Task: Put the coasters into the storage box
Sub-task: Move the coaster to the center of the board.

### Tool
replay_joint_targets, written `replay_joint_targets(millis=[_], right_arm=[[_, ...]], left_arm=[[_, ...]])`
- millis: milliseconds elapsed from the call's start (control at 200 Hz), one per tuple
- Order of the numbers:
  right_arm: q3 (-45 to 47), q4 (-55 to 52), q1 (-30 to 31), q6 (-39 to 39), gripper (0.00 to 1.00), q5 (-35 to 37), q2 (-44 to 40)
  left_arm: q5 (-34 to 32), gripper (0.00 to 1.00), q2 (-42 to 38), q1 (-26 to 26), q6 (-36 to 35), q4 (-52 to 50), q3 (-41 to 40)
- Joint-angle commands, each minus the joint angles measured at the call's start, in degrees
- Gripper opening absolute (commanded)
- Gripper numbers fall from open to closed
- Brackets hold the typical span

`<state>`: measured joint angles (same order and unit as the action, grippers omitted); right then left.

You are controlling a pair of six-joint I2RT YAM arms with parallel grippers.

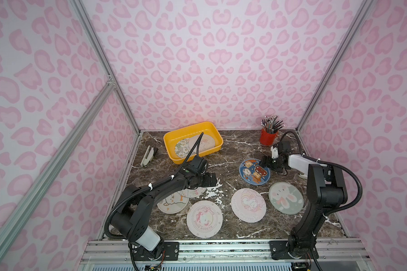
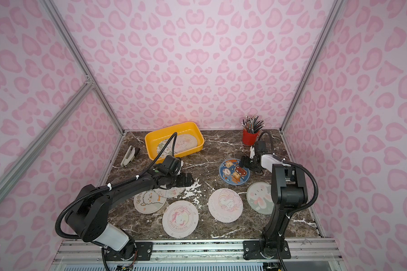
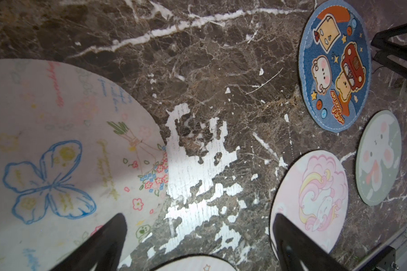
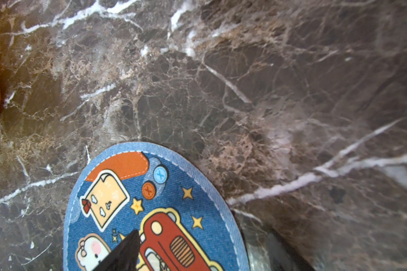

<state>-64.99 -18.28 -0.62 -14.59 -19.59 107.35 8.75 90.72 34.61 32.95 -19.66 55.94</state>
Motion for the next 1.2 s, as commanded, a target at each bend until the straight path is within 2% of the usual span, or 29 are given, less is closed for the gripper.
replay_joint_targets(millis=[0,220,720,855,1195], right_arm=[[2.73,-6.35,1.15,-0.85,0.86,-3.89,0.38],[4.45,-4.07,5.23,-3.73,0.86,-6.99,-0.66],[-4.23,-2.66,17.66,-8.01,0.86,-13.21,4.84],[-2.67,-3.07,16.44,-7.75,0.85,-10.91,2.7],[0.64,-4.94,13.63,-4.26,0.71,-11.99,0.49]], left_arm=[[0.39,0.99,0.94,0.1,-0.52,0.24,1.15],[1.07,0.99,4.19,0.7,-0.69,-0.11,4.07],[-1.03,1.0,11.33,2.13,-0.87,-3.89,11.13],[-2.98,0.96,13.56,2.22,-0.69,-4.84,12.97],[-2.21,0.78,19.78,2.29,0.2,-3.4,17.44]])
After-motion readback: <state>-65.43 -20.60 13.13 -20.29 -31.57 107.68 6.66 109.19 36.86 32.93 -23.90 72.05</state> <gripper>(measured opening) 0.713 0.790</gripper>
